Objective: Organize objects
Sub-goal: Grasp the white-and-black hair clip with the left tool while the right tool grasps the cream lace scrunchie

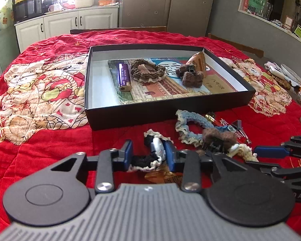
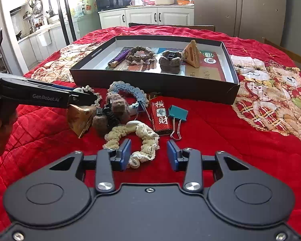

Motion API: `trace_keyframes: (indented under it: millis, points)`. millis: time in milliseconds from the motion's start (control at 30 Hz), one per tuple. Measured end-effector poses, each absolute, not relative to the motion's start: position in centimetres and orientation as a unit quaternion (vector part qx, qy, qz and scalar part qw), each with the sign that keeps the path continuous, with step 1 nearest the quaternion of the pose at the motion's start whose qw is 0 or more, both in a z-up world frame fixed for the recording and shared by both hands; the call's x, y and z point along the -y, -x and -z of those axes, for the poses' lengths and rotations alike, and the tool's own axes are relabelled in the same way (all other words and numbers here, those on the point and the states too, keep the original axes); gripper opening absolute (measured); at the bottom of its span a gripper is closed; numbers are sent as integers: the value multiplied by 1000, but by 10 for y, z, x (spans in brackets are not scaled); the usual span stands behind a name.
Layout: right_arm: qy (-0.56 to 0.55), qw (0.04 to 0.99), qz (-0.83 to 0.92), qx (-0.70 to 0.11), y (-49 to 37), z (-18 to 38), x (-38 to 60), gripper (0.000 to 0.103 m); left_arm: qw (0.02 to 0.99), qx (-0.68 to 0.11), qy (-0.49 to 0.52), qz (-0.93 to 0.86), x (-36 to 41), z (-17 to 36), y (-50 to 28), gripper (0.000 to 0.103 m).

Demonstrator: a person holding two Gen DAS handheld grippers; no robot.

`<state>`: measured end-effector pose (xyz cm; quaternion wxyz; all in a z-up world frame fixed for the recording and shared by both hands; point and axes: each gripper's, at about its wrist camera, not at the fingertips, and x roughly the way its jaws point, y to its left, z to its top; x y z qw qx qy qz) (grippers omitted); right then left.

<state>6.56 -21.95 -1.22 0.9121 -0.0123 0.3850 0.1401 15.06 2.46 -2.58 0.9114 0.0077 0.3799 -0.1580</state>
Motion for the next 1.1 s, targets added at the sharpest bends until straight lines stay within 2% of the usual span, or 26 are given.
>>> trace_keyframes:
  millis: [100, 233, 433, 567, 700, 1100]
  points:
    - [10, 911, -141, -387, -65, 14, 219, 33, 910, -382, -4, 159, -25, 26, -150, 25]
    - [10, 910, -142, -389, -67, 16, 218, 33, 910, -383, 2, 160, -25, 26, -149, 22]
    - [2, 909, -140, -392, -71, 20, 219, 32, 911, -382, 7, 158, -27, 25, -147, 20]
    - [5, 910, -140, -390, -72, 20, 218, 21, 911, -381, 11, 157, -29, 24, -146, 20]
    - [5, 911, -141, -388, -71, 21, 218, 14, 913, -377, 12, 158, -29, 21, -144, 20]
    - [19, 920, -140, -365, -60, 8, 217, 12, 917, -364, 13, 162, -29, 11, -138, 20]
